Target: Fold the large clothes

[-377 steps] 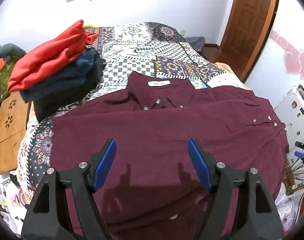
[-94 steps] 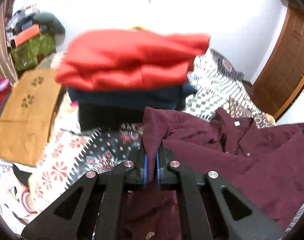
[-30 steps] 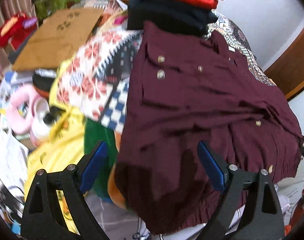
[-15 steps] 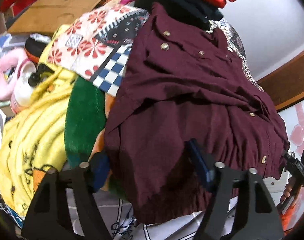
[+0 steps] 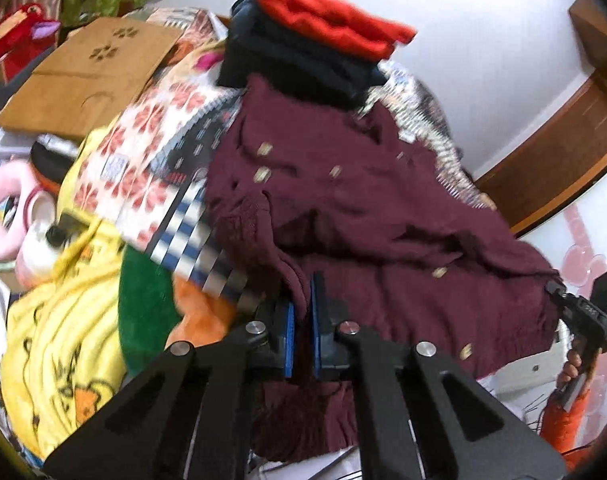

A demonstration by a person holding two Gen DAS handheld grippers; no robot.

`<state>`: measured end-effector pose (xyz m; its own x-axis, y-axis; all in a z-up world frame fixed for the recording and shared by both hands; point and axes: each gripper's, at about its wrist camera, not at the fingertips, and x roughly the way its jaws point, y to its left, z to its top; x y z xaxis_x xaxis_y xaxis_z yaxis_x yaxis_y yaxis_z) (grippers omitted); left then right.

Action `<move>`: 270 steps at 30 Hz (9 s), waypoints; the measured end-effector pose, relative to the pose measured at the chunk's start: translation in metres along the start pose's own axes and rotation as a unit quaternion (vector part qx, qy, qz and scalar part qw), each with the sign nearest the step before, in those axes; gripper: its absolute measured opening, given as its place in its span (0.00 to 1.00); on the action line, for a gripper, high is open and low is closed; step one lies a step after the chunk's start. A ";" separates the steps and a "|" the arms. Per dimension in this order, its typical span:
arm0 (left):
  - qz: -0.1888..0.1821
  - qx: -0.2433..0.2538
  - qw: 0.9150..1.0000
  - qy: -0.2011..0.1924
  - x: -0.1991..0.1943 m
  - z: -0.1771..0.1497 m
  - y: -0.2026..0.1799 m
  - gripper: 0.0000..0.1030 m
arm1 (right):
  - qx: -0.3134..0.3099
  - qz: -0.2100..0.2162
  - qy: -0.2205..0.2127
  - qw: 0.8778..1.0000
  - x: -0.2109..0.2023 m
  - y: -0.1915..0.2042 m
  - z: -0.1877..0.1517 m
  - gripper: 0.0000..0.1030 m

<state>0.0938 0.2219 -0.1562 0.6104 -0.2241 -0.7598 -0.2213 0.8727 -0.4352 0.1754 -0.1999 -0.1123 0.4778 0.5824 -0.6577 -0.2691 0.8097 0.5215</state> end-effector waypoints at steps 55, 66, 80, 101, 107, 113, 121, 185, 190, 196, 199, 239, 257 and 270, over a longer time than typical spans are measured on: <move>0.060 0.131 0.989 -0.031 0.099 0.153 -0.088 0.71 | -0.124 -0.155 -0.017 0.980 0.096 0.041 0.117 0.70; 0.082 0.134 0.987 0.039 0.158 0.084 -0.091 0.71 | -0.205 -0.187 0.089 0.957 0.156 0.040 0.055 0.70; 0.112 0.134 0.985 0.007 0.123 0.067 -0.082 0.71 | -0.243 -0.209 0.075 0.944 0.147 0.065 0.043 0.75; -0.080 -0.193 0.978 0.012 0.122 0.054 0.029 0.88 | -0.264 -0.113 0.122 0.950 0.190 0.119 0.013 0.75; -0.104 -0.250 0.963 0.012 0.154 0.067 0.042 0.88 | -0.266 -0.118 0.152 0.945 0.203 0.112 0.001 0.75; -0.088 -0.253 0.963 -0.002 0.174 0.087 0.032 0.88 | -0.259 -0.113 0.151 0.947 0.203 0.110 0.003 0.75; -0.011 -0.218 0.975 -0.033 0.164 0.095 0.013 0.30 | -0.250 -0.128 0.146 0.949 0.197 0.113 0.011 0.75; 0.000 0.276 0.961 0.004 0.112 0.030 -0.288 0.69 | -0.105 -0.102 -0.007 0.989 0.053 0.035 0.088 0.76; 0.035 0.260 0.964 -0.044 0.078 0.042 -0.249 0.81 | -0.145 -0.085 0.007 0.986 0.075 0.067 0.089 0.76; 0.086 0.202 0.975 -0.025 0.092 0.058 -0.186 0.83 | -0.171 -0.060 0.044 0.982 0.115 0.093 0.094 0.76; 0.086 0.191 0.978 0.025 0.112 0.047 -0.162 0.83 | -0.172 -0.079 0.062 0.980 0.132 0.091 0.094 0.76; 0.016 0.024 0.997 0.069 0.146 0.059 -0.095 0.87 | -0.014 -0.023 0.202 0.979 0.184 -0.024 0.098 0.92; -0.086 -0.077 0.987 0.111 0.201 0.076 -0.078 0.99 | 0.047 0.079 0.319 0.943 0.253 -0.035 0.111 0.96; -0.121 -0.078 0.982 0.125 0.192 0.087 -0.073 0.76 | 0.031 0.085 0.304 0.948 0.235 -0.027 0.107 0.67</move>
<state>0.2935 0.1532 -0.2287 0.4577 -0.5324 -0.7121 -0.2184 0.7090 -0.6705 0.3845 -0.0924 -0.2232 -0.1445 0.6530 -0.7435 -0.2411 0.7055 0.6665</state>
